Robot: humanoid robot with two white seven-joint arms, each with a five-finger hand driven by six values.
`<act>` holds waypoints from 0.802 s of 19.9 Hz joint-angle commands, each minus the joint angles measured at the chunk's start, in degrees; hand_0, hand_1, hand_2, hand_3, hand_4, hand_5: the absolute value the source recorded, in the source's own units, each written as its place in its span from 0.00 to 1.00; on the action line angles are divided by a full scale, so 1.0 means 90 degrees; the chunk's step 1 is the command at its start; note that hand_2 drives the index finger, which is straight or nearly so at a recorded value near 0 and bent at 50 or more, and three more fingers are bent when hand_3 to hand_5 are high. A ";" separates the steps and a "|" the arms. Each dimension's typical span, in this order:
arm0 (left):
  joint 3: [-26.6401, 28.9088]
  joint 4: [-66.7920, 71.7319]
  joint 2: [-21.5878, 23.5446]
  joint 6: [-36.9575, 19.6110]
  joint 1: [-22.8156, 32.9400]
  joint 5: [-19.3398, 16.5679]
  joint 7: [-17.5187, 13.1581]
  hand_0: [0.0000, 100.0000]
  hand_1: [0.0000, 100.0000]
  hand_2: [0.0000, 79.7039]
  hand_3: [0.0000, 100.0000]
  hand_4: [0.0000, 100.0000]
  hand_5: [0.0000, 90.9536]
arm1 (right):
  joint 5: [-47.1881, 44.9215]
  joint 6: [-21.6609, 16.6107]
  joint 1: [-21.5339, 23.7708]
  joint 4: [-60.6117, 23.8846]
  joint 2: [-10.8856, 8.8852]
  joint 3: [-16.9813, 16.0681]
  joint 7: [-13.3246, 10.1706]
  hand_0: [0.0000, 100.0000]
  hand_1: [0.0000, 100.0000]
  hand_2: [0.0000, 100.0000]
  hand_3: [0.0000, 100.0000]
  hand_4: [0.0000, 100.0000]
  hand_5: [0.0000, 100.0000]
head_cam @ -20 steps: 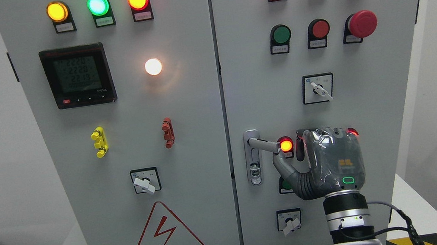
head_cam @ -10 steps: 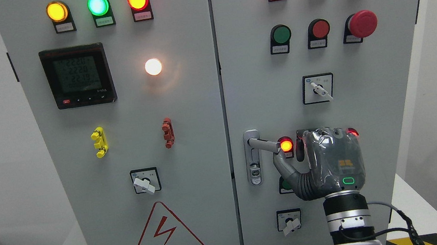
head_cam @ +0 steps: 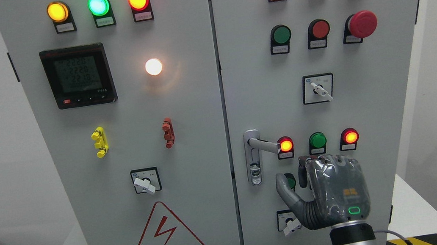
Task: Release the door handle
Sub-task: 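Open the right hand off the handle and withdraw it downward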
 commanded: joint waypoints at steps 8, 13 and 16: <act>-0.0127 -0.0107 0.0000 0.0000 0.0000 0.0000 0.0005 0.00 0.00 0.03 0.08 0.01 0.00 | -0.0750 -0.1065 0.0979 -0.0977 -0.0008 -0.1383 -0.0581 0.42 0.25 0.30 0.49 0.44 0.32; -0.0127 -0.0098 0.0000 0.0000 0.0000 0.0000 0.0005 0.00 0.00 0.03 0.08 0.01 0.00 | -0.1168 -0.1085 0.0969 -0.1026 -0.0028 -0.1470 -0.0561 0.41 0.19 0.03 0.07 0.02 0.00; -0.0127 -0.0107 0.0000 0.0000 0.0000 0.0000 0.0005 0.00 0.00 0.03 0.08 0.01 0.00 | -0.1297 -0.1347 0.0950 -0.1046 -0.0038 -0.1588 -0.0552 0.41 0.15 0.00 0.00 0.00 0.00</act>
